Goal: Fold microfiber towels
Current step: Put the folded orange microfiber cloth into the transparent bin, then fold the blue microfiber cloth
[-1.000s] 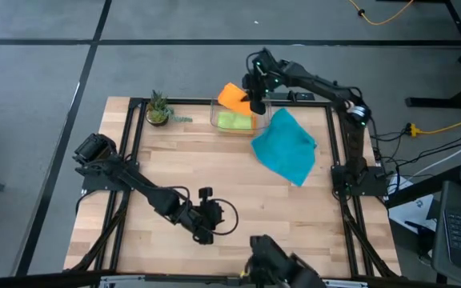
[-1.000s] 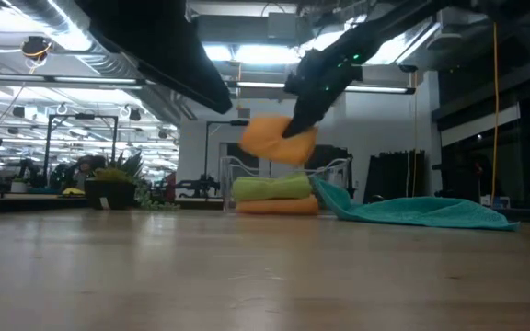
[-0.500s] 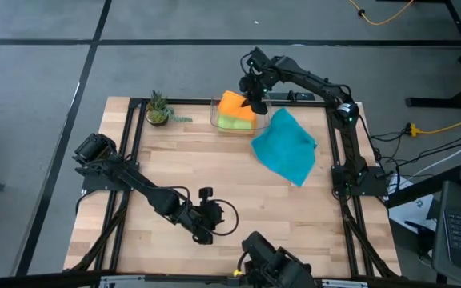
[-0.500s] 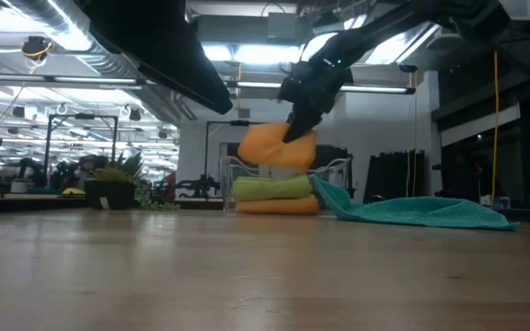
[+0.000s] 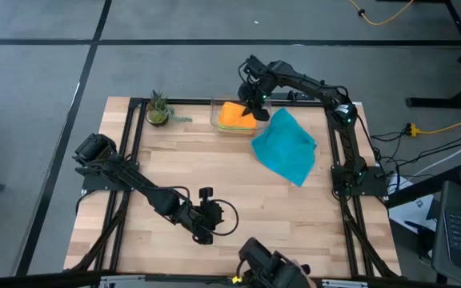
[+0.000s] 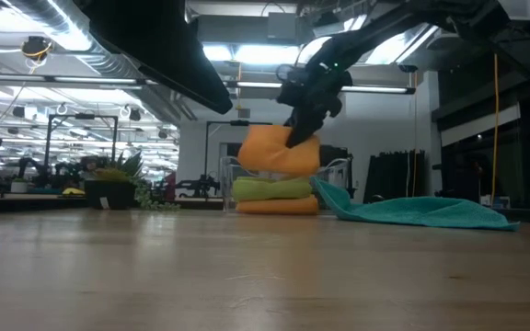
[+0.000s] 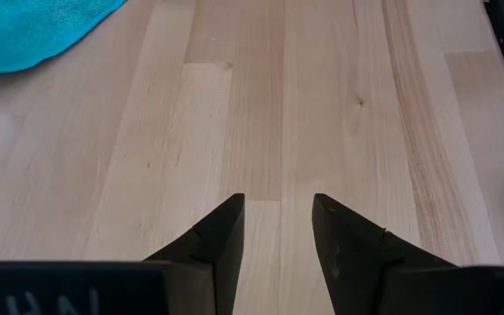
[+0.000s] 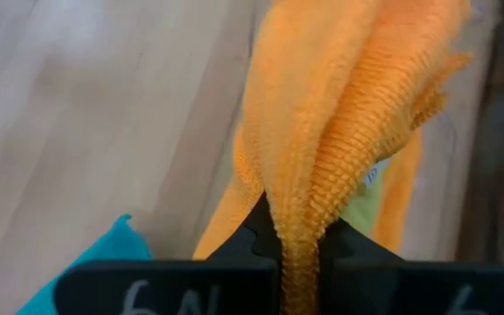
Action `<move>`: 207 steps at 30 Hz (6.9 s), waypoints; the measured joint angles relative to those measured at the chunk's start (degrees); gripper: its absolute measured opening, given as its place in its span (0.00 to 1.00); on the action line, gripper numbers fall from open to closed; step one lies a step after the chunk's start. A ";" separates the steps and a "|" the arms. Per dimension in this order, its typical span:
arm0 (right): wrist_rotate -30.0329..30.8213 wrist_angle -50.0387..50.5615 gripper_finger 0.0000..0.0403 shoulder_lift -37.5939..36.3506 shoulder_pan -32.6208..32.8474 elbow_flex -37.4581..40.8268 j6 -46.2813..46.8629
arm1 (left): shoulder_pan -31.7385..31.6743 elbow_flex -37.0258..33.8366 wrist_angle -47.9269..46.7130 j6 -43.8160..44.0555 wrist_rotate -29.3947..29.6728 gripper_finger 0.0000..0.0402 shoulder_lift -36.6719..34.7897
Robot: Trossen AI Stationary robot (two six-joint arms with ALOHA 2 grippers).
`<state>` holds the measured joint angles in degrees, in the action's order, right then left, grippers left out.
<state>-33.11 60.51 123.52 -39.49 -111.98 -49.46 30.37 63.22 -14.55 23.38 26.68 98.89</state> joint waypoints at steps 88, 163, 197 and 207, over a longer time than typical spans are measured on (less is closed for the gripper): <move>32.71 -35.68 0.67 -38.33 24.29 63.71 66.04 | -0.09 -0.02 1.10 0.42 1.33 0.32 0.02; 39.51 -31.45 0.67 -25.63 74.61 59.18 105.12 | -4.10 -0.07 5.20 14.59 2.20 0.32 5.35; 47.67 -29.21 0.67 -23.32 78.43 53.24 105.98 | -12.99 13.65 -18.07 15.62 4.32 0.32 13.68; 61.50 -24.07 0.67 -23.34 78.38 53.29 107.81 | -14.00 18.37 -1.03 -2.23 0.41 0.32 16.09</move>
<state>28.39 36.43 100.18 38.88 -58.69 58.34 16.37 81.59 -15.58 21.15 27.09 114.98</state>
